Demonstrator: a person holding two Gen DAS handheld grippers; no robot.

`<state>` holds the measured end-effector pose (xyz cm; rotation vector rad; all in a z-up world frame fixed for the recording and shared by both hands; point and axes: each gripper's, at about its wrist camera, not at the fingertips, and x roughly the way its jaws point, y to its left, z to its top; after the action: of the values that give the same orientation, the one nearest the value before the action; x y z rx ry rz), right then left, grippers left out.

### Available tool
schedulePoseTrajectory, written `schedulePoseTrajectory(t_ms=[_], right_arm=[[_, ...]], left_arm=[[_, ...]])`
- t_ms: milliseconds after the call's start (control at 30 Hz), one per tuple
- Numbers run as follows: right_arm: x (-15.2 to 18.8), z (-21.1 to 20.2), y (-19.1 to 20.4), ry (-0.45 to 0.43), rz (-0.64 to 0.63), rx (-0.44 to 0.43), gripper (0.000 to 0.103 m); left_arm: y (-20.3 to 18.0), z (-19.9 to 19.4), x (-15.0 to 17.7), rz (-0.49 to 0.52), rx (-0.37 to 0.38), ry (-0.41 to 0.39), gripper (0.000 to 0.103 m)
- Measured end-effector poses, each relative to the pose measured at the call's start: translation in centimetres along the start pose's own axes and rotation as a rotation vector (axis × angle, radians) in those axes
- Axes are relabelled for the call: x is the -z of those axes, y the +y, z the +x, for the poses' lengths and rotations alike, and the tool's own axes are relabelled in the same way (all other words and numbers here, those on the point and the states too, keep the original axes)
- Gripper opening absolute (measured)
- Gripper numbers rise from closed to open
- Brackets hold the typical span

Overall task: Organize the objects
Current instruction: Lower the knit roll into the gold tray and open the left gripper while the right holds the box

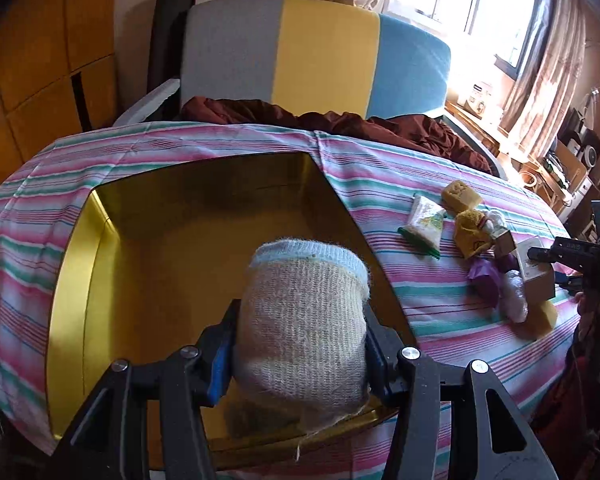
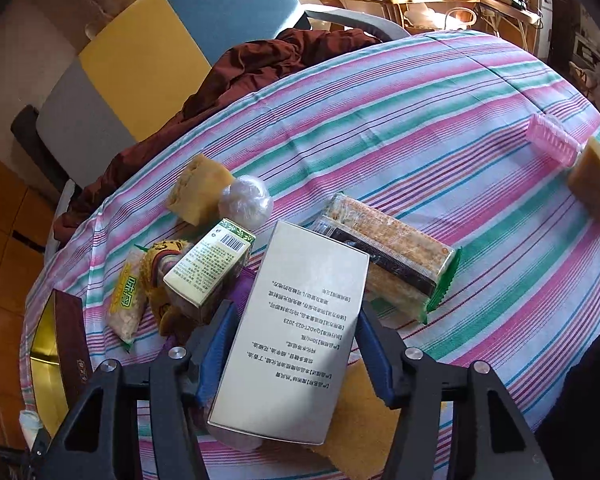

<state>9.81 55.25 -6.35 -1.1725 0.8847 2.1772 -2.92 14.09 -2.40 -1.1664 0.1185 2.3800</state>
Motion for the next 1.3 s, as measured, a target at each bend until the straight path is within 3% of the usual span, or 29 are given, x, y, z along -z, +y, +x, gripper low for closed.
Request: schedulePoseTrajectory(t_ms=[300,467,1067,1300], right_arm=[[-0.1,-0.1,0.5,-0.020,-0.040,0.022,0.060],[0.0,-0.3,0.9,-0.027,-0.060,0.039,0.059],[0.2,-0.2,2.0,-0.038,-0.130,0.089,0.059],[0.3,-0.3,2.3,-0.044,-0.146,0.092,0.059]], left_arm=[[7.3,-0.3,3.5,-0.095,-0.184,0.049,0.055],[9.5,0.2,4.6,-0.104,-0.262,0.078,0.055],[10.0,1.1,5.7,-0.101,-0.318,0.072,0.057],[9.9,0.1,5.4,-0.115,-0.324,0.037,0.065]])
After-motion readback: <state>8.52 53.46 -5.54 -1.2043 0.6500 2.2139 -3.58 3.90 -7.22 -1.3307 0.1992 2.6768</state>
